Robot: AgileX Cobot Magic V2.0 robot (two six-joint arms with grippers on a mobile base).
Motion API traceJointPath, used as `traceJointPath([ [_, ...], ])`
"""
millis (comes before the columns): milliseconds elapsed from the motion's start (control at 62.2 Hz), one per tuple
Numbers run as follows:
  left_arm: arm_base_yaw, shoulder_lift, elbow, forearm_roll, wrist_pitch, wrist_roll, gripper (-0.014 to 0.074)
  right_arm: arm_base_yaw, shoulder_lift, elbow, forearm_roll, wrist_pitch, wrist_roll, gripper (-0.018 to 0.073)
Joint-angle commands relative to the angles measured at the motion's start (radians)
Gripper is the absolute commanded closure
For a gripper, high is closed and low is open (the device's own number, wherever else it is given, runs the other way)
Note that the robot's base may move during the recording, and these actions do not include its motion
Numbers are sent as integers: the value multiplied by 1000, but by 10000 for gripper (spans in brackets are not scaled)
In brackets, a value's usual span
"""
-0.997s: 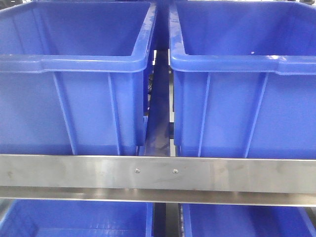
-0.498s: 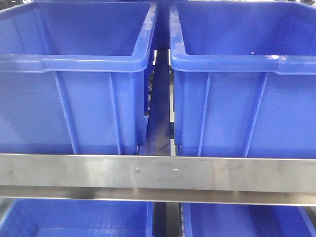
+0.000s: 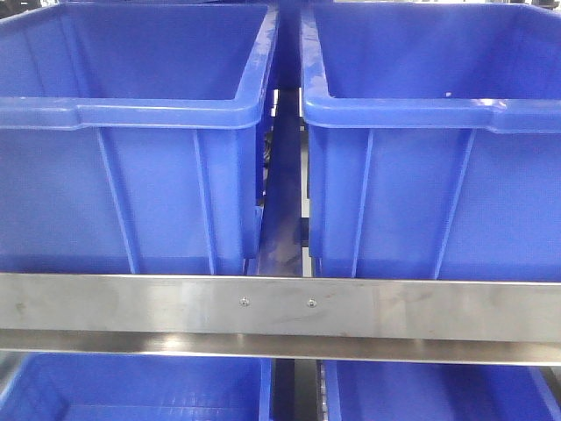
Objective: Sort and place red and blue blocks on shelf
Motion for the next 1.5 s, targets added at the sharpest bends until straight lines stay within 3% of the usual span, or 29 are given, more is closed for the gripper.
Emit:
traceJointPath([
  [0,1,-51,-11,-8,-97,8,471,-6,-70,-22,1,-30,-6,510],
  [161,12,-95,10,-8,-106,179,471,-6,-168,-22,1,17,-6,510],
  [1093,23,-95,10,-8,-123,179,471,-6,-180,21,-1,6,-6,510],
  [1174,23,-95,10,-8,-123,179,471,-6,-180,68,-34,-44,-6,510],
  [1335,23,-95,10,-8,-123,179,471,-6,-180,188,-179,-286,-6,510],
  [1479,23,-95,10,-8,-123,179,471,3,-253,252,-176,-270,-6,510],
])
